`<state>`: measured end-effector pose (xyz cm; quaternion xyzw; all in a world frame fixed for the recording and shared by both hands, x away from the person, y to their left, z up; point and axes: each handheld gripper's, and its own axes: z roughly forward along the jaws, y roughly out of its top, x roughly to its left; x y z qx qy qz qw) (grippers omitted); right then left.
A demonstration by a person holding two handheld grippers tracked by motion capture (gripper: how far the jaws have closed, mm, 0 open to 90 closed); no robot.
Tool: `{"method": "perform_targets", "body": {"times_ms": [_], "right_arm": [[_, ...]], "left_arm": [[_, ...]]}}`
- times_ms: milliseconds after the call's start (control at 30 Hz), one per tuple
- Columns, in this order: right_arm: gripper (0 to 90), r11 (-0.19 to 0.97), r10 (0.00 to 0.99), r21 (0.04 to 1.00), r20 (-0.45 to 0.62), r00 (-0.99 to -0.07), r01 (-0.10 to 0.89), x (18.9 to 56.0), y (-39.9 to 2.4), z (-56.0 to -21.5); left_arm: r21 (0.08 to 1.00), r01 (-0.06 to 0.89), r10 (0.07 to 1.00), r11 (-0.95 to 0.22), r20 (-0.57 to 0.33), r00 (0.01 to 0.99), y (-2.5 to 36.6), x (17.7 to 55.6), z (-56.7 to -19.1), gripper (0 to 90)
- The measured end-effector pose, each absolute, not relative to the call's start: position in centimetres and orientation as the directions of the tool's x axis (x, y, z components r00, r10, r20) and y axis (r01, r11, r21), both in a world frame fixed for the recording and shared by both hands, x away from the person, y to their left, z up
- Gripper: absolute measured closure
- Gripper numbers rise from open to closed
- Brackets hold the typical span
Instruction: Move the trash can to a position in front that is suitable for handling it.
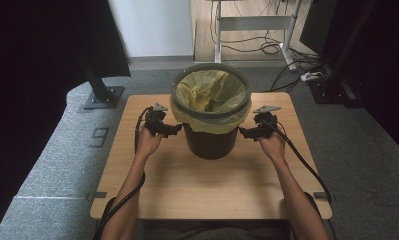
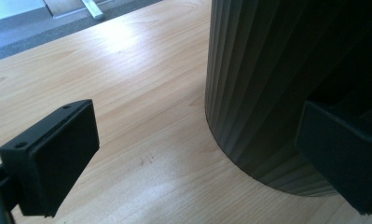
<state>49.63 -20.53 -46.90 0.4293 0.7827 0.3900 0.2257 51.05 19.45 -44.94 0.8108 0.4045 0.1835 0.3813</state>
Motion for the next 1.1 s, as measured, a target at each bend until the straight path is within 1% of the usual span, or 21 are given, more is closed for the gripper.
{"method": "perform_targets", "body": {"times_ms": [233, 267, 333, 400, 533, 600, 767, 867, 1100], "right_arm": [[0.0, 0.302, 0.870, 0.815, -0.024, -0.493, 0.495, 51.3, -20.9, -46.6], [0.0, 0.294, 0.876, 0.821, -0.026, -0.482, 0.489, 51.6, -21.1, -46.4], [0.0, 0.248, 0.887, 0.832, 0.010, -0.462, 0.496, 52.3, -21.3, -46.3], [0.0, 0.228, 0.892, 0.841, 0.023, -0.452, 0.491, 52.9, -21.3, -46.3], [0.0, 0.210, 0.901, 0.847, 0.026, -0.433, 0.488, 54.1, -21.1, -46.4], [0.4, 0.219, 0.894, 0.852, 0.020, -0.448, 0.475, 54.4, -21.2, -46.5], [0.0, 0.253, 0.878, 0.855, -0.007, -0.478, 0.452, 53.7, -21.2, -46.4], [0.0, 0.243, 0.874, 0.855, 0.011, -0.485, 0.457, 53.0, -21.3, -46.5], [0.0, 0.232, 0.856, 0.860, 0.041, -0.516, 0.454, 51.0, -21.7, -46.8]], "left_arm": [[0.765, 0.524, 0.822, -0.374, 0.012, 0.569, 19.4, 52.5, -44.2, 0.0], [0.764, 0.529, 0.826, -0.370, 0.009, 0.564, 19.4, 52.8, -44.2, 0.0], [0.763, 0.538, 0.830, -0.358, -0.004, 0.557, 19.5, 53.3, -44.2, 0.0], [0.762, 0.549, 0.833, -0.343, -0.025, 0.553, 19.5, 53.9, -44.3, 0.0], [0.765, 0.554, 0.836, -0.330, -0.036, 0.547, 19.5, 54.4, -44.7, 0.0], [0.769, 0.553, 0.836, -0.320, -0.046, 0.547, 19.6, 54.3, -44.9, 0.0], [0.771, 0.546, 0.831, -0.328, -0.039, 0.554, 19.7, 53.6, -44.8, 0.0], [0.773, 0.543, 0.829, -0.329, -0.040, 0.558, 19.7, 52.7, -44.9, 0.0], [0.790, 0.528, 0.805, -0.312, -0.074, 0.588, 20.2, 50.2, -45.5, 0.0]]}}
